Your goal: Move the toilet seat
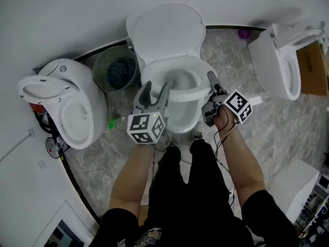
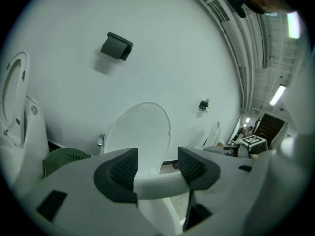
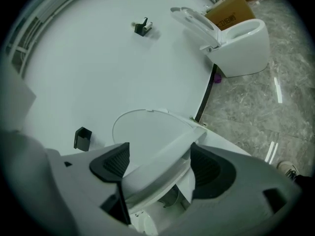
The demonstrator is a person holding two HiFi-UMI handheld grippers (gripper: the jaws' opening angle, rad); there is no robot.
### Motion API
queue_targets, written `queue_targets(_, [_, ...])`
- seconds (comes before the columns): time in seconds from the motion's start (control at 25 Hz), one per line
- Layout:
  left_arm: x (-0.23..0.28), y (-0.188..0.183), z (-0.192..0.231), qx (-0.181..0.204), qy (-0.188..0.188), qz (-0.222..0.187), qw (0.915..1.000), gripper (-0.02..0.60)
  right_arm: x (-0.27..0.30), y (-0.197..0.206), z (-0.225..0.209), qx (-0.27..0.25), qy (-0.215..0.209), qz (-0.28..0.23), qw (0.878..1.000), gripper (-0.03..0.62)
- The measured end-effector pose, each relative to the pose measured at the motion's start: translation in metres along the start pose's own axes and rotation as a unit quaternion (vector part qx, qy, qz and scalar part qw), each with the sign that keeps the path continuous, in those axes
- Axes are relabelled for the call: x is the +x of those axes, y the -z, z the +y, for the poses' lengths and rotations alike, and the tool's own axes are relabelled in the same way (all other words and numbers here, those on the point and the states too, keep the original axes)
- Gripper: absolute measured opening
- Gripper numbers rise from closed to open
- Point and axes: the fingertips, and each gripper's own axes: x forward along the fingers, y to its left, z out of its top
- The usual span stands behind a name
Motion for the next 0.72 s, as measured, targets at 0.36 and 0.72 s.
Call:
queue_targets(0.36, [-0.011,-0.033,-0.038,0.144,0.039,-0.042,0.9879,0.267,0.027,-0.029,0.03,0.039,-0.03,-0.003,0.999,0.4])
queue_targets(0.72, [0.03,-0.046,-0.043,0.164,-0.031,-0.032,0.9855,0.279,0.049,-0.03,0.048,0.029,-0.065,0.072,0.995,0.424])
